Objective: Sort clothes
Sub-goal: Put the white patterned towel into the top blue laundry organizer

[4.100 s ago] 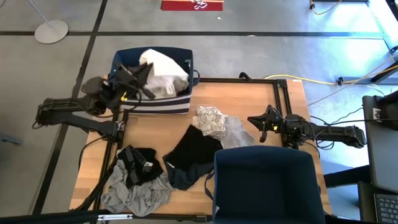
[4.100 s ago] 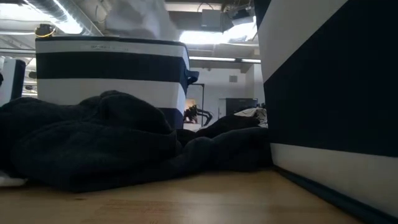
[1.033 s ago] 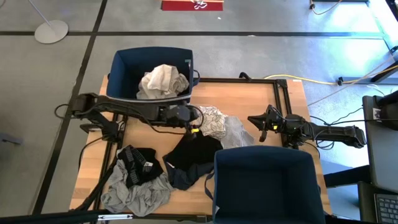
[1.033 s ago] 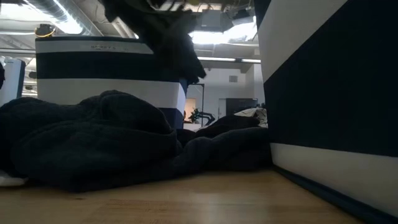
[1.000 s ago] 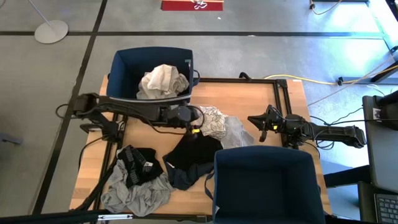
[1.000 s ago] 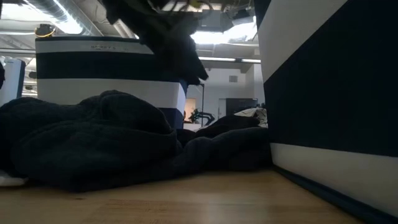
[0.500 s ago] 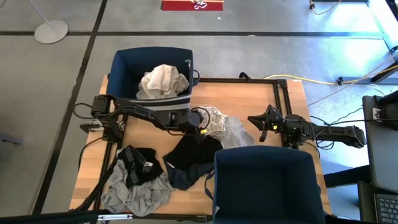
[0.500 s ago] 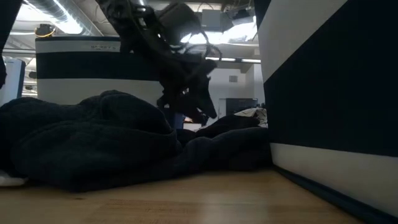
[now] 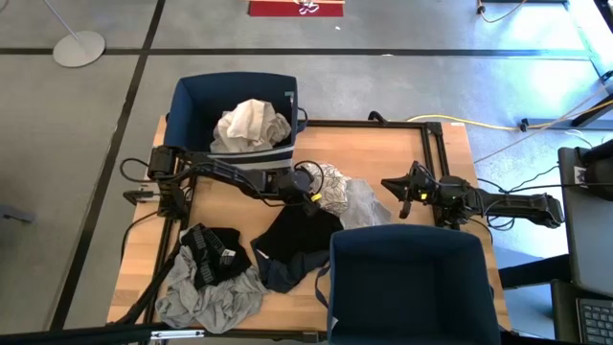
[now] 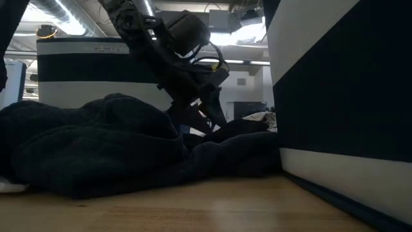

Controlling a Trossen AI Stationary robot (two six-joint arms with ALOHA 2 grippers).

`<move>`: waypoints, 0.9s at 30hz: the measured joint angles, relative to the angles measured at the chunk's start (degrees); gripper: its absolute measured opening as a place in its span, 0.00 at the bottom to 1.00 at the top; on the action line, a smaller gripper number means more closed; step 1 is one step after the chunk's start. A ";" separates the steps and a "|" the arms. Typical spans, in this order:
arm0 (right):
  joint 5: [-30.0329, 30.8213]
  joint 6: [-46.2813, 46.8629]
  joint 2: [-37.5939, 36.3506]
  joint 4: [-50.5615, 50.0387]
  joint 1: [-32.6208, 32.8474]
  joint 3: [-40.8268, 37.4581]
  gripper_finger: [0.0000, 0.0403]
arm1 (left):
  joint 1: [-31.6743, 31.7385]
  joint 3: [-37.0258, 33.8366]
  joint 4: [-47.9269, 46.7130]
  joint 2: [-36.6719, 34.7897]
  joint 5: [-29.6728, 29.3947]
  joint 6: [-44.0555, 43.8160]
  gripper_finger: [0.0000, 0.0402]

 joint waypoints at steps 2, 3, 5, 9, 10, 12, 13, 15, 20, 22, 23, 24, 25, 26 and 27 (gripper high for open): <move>0.00 0.00 0.11 -0.02 0.00 0.00 0.09 | 0.00 0.00 -0.05 0.35 -1.18 -0.01 0.53; 0.00 0.00 0.15 -0.01 0.01 0.00 0.09 | 0.00 -0.02 -0.30 0.59 -1.87 -0.10 0.53; 0.00 0.00 0.50 -0.04 0.01 0.00 0.09 | 0.00 0.00 0.51 1.21 -2.20 -0.33 0.53; 0.00 0.00 0.98 -0.02 -0.01 0.00 0.09 | 0.00 -0.02 0.21 2.57 -2.17 -1.46 0.53; 0.00 0.00 1.05 -0.01 0.01 0.00 0.09 | 0.00 -0.02 -0.02 3.05 -2.15 -1.73 0.53; 0.00 0.00 1.24 0.03 0.00 0.00 0.09 | 0.00 -0.02 0.69 3.95 -2.11 -1.91 0.53; 0.01 0.00 1.33 0.02 0.00 0.00 0.09 | 0.00 -0.02 1.26 4.44 -1.98 -1.94 0.53; 0.00 0.00 1.33 0.02 0.01 0.00 0.09 | -0.09 -0.02 2.50 5.48 -1.68 -1.89 0.53; 0.00 0.00 1.33 0.02 0.01 0.00 0.09 | 0.00 0.21 5.11 8.27 -2.13 -1.50 0.53; 0.00 0.00 1.33 -0.02 -0.01 0.00 0.09 | 0.05 0.30 6.01 9.28 -2.44 -1.48 0.53; 0.00 0.00 1.35 -0.02 0.01 0.00 0.09 | 0.06 0.31 6.27 9.83 -2.50 -1.35 0.53; 0.00 0.00 1.33 -0.02 -0.01 0.00 0.09 | 0.04 0.31 6.38 10.09 -2.65 -1.16 0.52; 0.00 0.00 1.35 -0.02 0.00 0.00 0.09 | 0.05 0.30 6.64 10.38 -2.70 -0.76 0.51; 0.00 0.00 1.33 -0.04 0.01 0.00 0.09 | 0.07 0.30 6.78 10.42 -2.70 -0.30 0.50; 0.00 0.00 1.34 -0.04 0.01 0.00 0.09 | 0.07 0.28 6.76 10.47 -2.78 -0.02 0.47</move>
